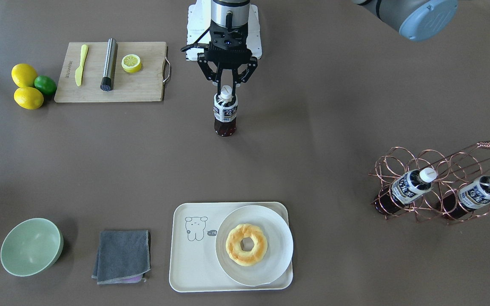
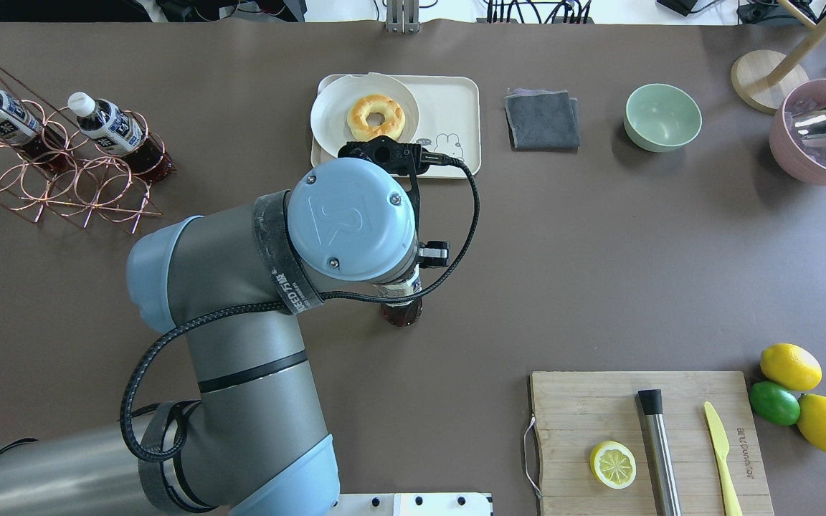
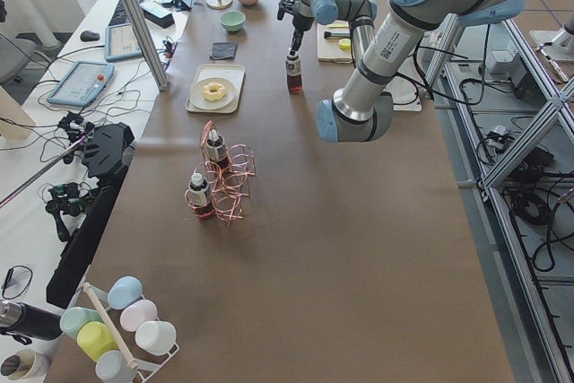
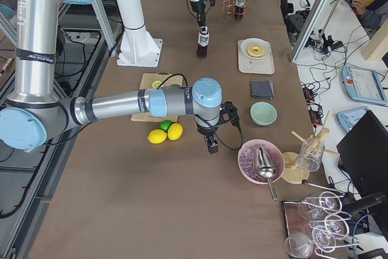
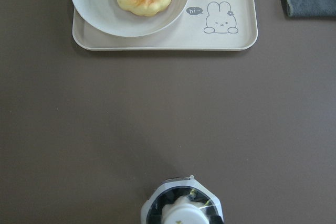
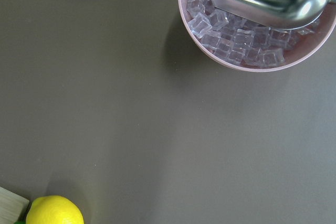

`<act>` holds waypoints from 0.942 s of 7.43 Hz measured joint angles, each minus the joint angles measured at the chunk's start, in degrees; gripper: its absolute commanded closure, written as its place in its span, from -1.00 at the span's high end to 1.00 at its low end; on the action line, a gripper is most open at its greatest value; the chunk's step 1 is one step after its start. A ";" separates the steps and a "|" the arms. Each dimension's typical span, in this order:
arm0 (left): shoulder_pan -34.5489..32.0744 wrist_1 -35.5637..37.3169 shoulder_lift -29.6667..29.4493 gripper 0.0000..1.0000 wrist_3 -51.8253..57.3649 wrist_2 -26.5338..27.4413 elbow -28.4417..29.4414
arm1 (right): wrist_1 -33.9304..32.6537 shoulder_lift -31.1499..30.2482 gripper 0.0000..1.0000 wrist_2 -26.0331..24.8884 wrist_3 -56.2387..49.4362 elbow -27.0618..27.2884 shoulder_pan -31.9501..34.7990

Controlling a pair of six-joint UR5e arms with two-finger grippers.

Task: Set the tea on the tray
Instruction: 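Lift the tea bottle out of the rack and set it on the table, then open the left gripper and retract it while the right arm reaches in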

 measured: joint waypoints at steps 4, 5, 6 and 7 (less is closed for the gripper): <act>-1.20 2.03 0.95 0.93 0.11 -0.39 -4.23 | 5.28 0.00 1.00 7.57 4.88 0.47 -1.00; -3.05 4.39 2.14 0.93 0.65 -1.58 -7.38 | 9.35 0.82 1.00 8.10 12.22 1.17 -3.76; -5.89 5.87 3.80 0.93 2.20 -4.24 -9.51 | 15.28 2.20 0.99 7.78 22.65 1.75 -7.67; -8.80 6.43 6.27 0.93 6.12 -6.76 -11.27 | 21.42 3.56 0.99 6.10 33.66 2.26 -12.26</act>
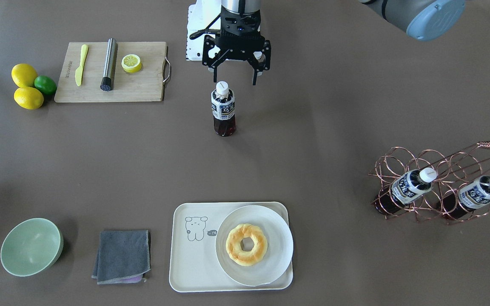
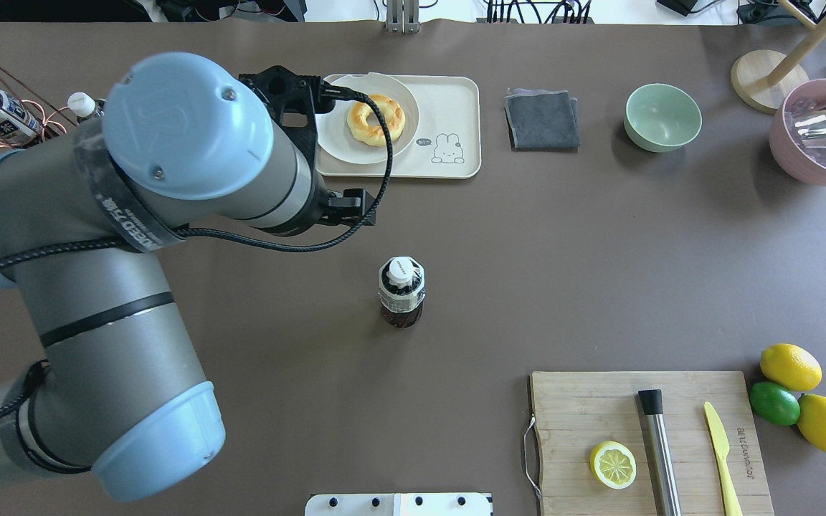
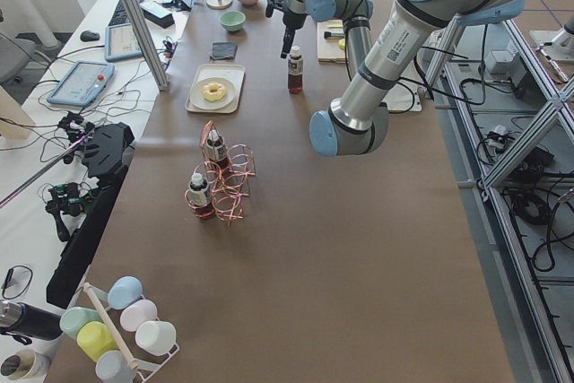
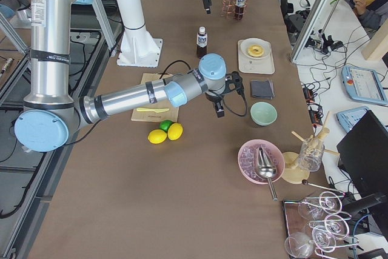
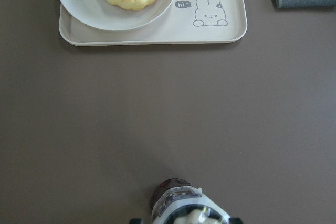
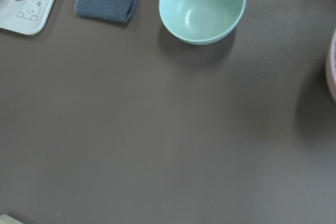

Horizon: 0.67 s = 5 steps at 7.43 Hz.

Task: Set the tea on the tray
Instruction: 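Open the left gripper and retract it while the right arm reaches in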

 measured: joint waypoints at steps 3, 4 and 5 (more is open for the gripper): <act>-6.38 -0.45 9.45 0.93 8.83 -4.62 -4.96 | 6.80 5.22 0.99 -11.28 25.47 4.71 -15.54; -7.85 -0.50 12.21 0.93 10.86 -5.67 -6.61 | 6.79 8.53 0.98 -16.20 32.54 5.75 -21.42; -9.22 -0.54 14.76 0.93 12.97 -6.19 -7.86 | 5.76 12.41 0.98 -22.45 38.82 6.07 -27.84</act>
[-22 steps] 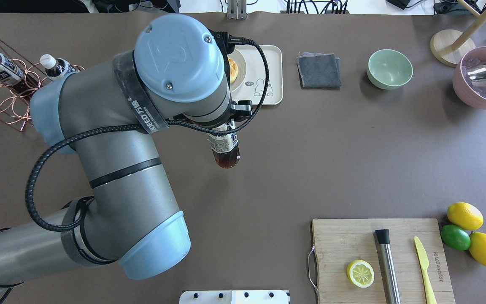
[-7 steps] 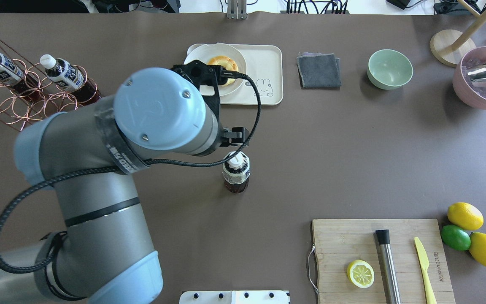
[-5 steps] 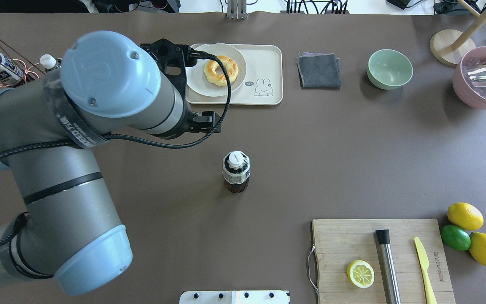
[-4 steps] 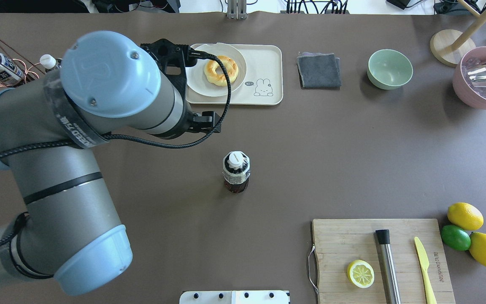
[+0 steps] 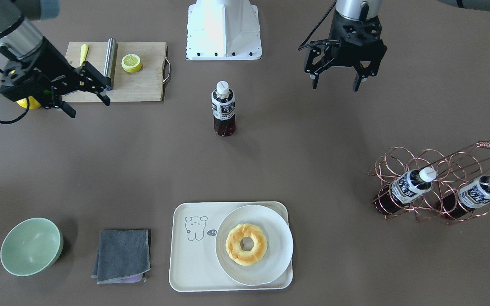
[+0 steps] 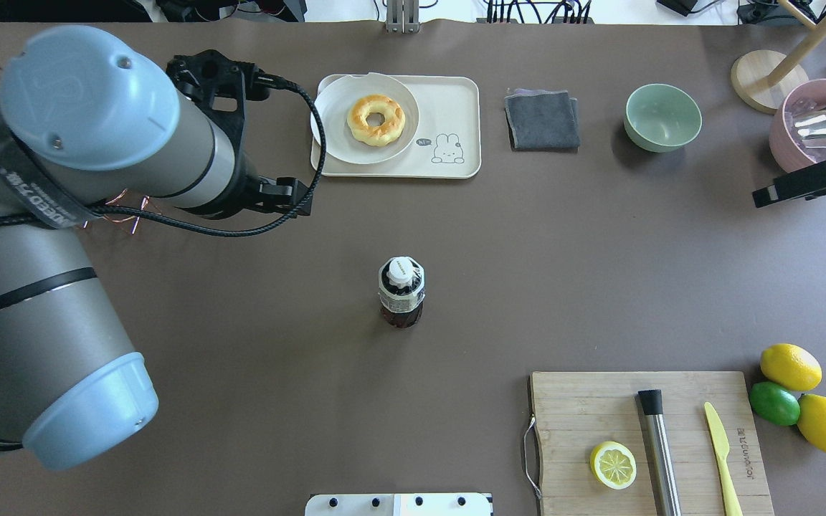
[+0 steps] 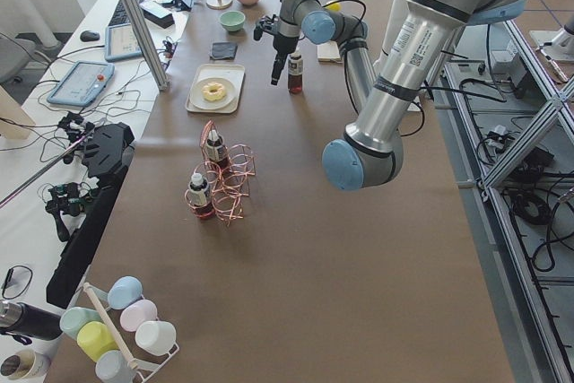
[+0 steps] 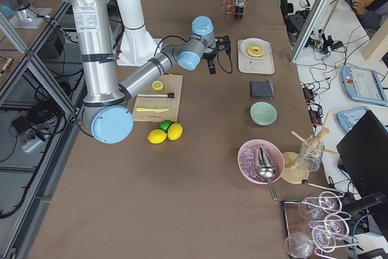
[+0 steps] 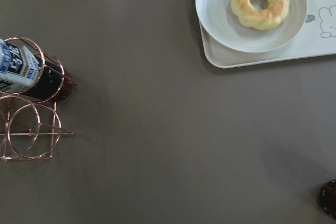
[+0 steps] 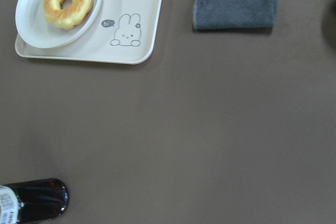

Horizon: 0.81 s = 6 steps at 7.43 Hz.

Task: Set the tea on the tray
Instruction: 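Open the left gripper and retract it while the right arm reaches in, then grasp the tea bottle cap with the right gripper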

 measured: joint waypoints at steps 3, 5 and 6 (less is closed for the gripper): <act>-1.96 -0.08 3.42 0.93 3.49 -0.33 -0.50 | -14.36 16.26 0.97 -9.81 10.12 0.17 -10.91; -3.66 -0.51 5.79 0.93 6.75 -1.64 -0.54 | -23.19 25.19 0.96 -13.15 13.10 -0.43 -14.85; -5.30 -1.80 7.93 0.93 8.91 -2.45 -0.77 | -27.09 28.91 0.95 -14.71 13.48 -1.43 -16.29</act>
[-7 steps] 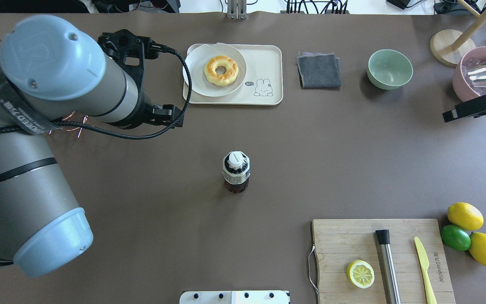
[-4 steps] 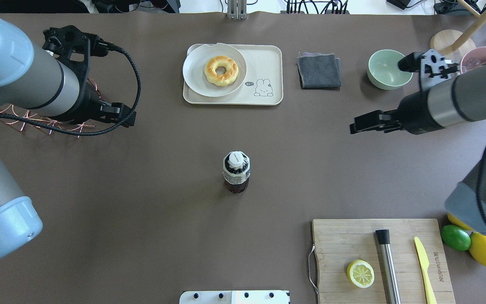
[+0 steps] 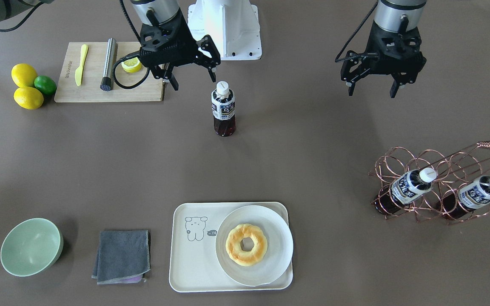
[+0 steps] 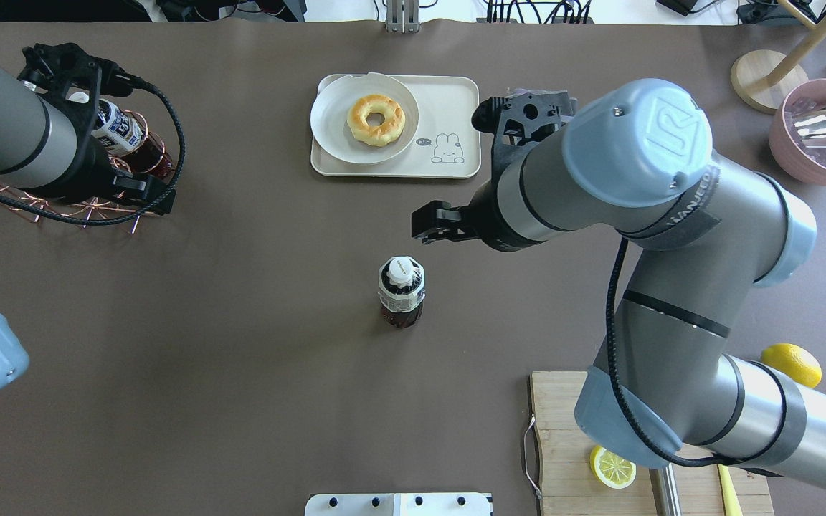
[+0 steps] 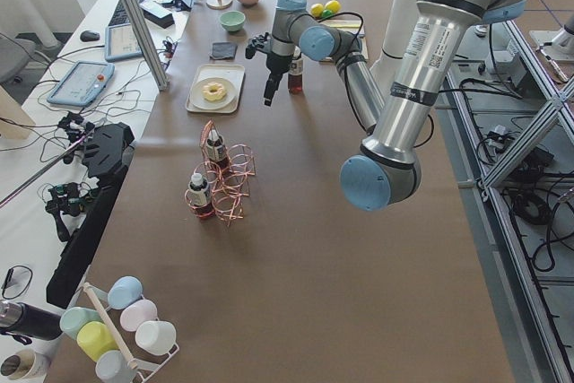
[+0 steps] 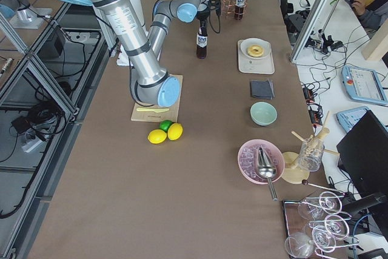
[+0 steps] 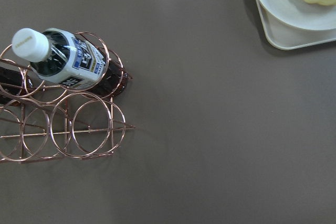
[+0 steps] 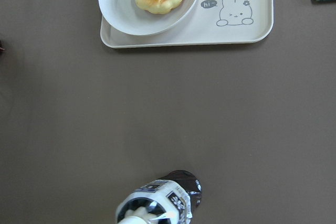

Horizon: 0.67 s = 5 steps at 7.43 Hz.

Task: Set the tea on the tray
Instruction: 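Grasp the tea bottle cap with the right gripper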

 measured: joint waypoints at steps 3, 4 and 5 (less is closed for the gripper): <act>-3.69 -10.26 8.79 0.93 3.38 -5.25 -0.15 | -6.18 6.35 0.83 -3.42 0.19 -3.75 -3.31; -3.98 -12.47 10.17 0.93 3.52 -5.64 -0.18 | -7.65 7.64 0.73 -4.04 0.20 -5.12 -4.32; -4.08 -13.41 10.69 0.93 3.51 -5.81 -0.20 | -9.13 8.46 0.58 -4.37 0.20 -6.07 -5.21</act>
